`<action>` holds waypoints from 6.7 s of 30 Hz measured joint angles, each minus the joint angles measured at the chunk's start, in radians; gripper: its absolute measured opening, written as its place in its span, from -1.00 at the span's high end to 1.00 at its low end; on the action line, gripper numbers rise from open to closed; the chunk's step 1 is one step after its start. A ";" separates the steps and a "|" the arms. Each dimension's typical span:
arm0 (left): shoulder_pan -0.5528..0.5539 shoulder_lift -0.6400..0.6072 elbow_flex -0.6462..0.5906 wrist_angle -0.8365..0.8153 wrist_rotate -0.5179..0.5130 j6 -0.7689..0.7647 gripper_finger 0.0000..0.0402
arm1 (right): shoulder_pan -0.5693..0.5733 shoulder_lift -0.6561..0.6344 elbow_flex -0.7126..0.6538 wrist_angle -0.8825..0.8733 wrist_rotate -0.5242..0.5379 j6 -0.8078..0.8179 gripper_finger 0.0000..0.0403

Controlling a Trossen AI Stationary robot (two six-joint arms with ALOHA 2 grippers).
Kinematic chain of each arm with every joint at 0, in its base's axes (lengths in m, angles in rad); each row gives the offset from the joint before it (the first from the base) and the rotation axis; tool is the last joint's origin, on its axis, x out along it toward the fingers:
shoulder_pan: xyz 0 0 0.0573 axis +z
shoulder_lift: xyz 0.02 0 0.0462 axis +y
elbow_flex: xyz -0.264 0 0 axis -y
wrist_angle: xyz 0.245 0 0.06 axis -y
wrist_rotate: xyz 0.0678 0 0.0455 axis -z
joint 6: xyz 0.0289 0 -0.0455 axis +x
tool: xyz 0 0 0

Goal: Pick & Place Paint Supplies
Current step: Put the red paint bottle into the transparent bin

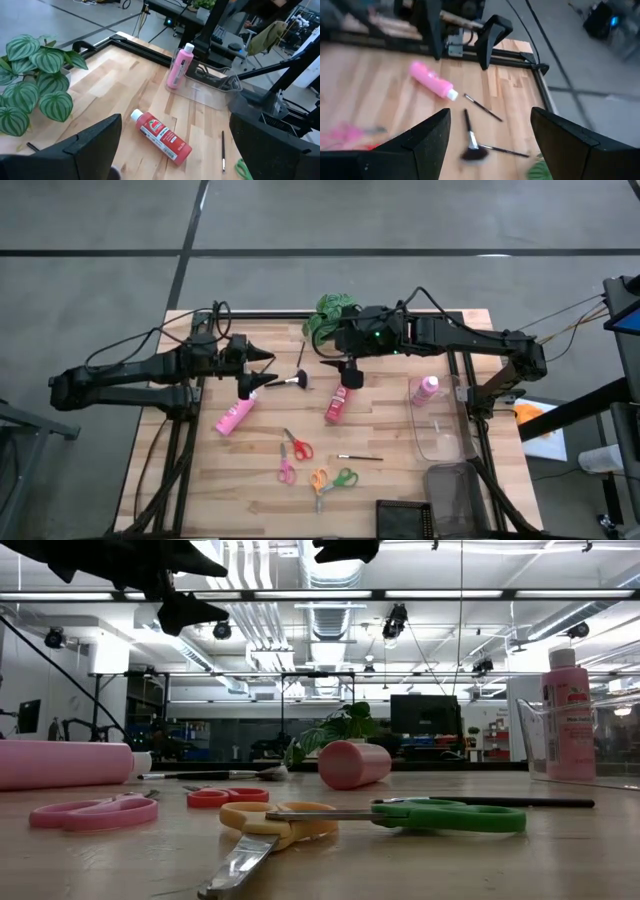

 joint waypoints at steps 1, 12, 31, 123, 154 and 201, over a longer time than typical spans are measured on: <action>0.000 0.000 0.000 0.000 0.000 0.000 -0.86 | 0.002 0.002 0.000 0.009 0.000 0.057 -0.36; 0.000 0.000 0.000 -0.004 0.000 0.000 -0.86 | 0.002 0.030 -0.002 0.030 0.000 0.226 -0.36; 0.000 0.000 0.000 -0.052 0.000 0.000 -0.86 | 0.059 0.078 -0.006 -0.223 -0.037 -0.216 -0.36; 0.000 0.000 0.000 -0.187 0.000 0.000 -0.86 | 0.153 -0.258 -0.016 -0.844 0.000 0.524 0.09; 0.000 0.000 0.000 -0.230 0.000 0.000 -0.86 | 0.593 -0.493 -0.414 -1.024 0.002 1.751 0.09; 0.000 0.000 0.000 -0.237 0.000 0.000 -0.86 | 0.639 -0.444 -1.001 -0.495 0.092 1.700 -0.38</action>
